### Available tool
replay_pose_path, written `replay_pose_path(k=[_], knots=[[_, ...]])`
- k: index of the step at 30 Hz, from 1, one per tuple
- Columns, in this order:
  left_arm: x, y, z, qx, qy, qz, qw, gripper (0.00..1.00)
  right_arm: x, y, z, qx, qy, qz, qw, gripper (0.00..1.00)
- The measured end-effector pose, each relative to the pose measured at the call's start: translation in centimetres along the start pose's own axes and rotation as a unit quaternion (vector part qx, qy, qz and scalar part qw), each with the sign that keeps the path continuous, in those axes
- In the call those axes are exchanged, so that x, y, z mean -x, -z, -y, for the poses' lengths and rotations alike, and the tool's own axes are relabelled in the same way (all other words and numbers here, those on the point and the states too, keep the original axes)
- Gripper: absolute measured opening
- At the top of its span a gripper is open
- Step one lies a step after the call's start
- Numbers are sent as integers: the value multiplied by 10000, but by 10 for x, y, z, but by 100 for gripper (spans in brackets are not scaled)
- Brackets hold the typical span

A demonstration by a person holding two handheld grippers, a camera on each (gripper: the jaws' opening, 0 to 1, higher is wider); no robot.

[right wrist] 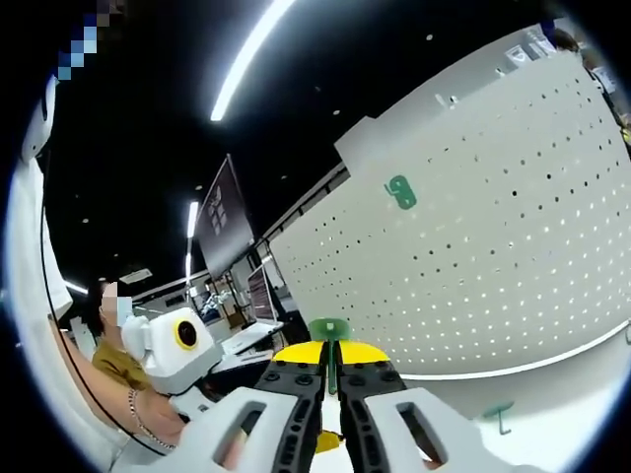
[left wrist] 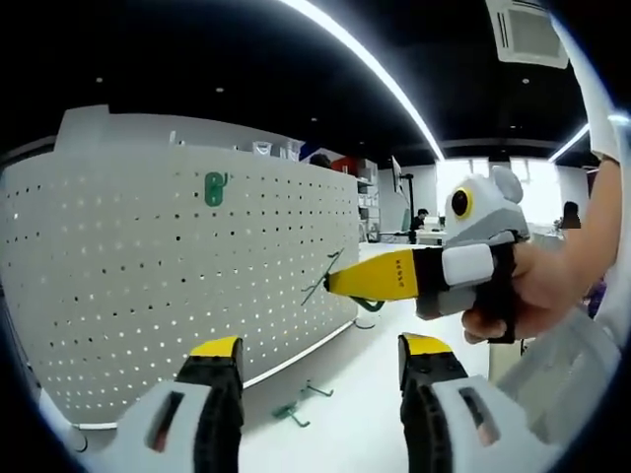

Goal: Insert the hook assembly into the mounting plate slot until the hook locks in place.

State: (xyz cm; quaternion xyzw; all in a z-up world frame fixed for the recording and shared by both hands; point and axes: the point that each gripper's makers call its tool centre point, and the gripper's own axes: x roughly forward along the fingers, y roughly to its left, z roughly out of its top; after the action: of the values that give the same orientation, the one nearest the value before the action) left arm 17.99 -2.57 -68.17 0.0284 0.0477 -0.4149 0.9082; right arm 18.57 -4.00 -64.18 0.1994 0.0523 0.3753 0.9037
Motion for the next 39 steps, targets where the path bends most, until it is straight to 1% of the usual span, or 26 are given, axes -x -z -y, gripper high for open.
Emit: replay_pose_path(k=[2, 7, 11, 12, 16, 22, 26, 33, 39], knots=[[2, 2, -2, 2, -15, -29, 10000, 66, 0, -2, 4, 14, 75, -31, 10000, 1], [10, 7, -7, -21, -82, -81, 9999, 66, 0, -12, 22, 125, 424, -155, 9989, 1], [16, 11, -11, -2, -126, -119, 9998, 67, 0, -16, 35, 200, 685, -309, 9970, 1], [18, 13, -12, -9, -140, -144, 9998, 68, 0, -16, 38, 174, 748, -378, 9963, 1], [25, 18, -17, 52, -189, -184, 9996, 72, 0, -18, 49, 172, 929, -470, 9944, 1], [36, 19, -25, 66, -327, -210, 9992, 73, 0, -24, 60, 183, 1103, -560, 9921, 1], [42, 20, -28, 80, -395, -217, 9990, 72, -2, -32, 67, 218, 1196, -597, 9908, 1], [53, 21, -35, 111, -533, -218, 9983, 72, -11, -56, 79, 316, 1299, -540, 9896, 1], [61, 23, -38, 133, -606, -234, 9978, 72, -19, -68, 86, 383, 1340, -564, 9886, 1]])
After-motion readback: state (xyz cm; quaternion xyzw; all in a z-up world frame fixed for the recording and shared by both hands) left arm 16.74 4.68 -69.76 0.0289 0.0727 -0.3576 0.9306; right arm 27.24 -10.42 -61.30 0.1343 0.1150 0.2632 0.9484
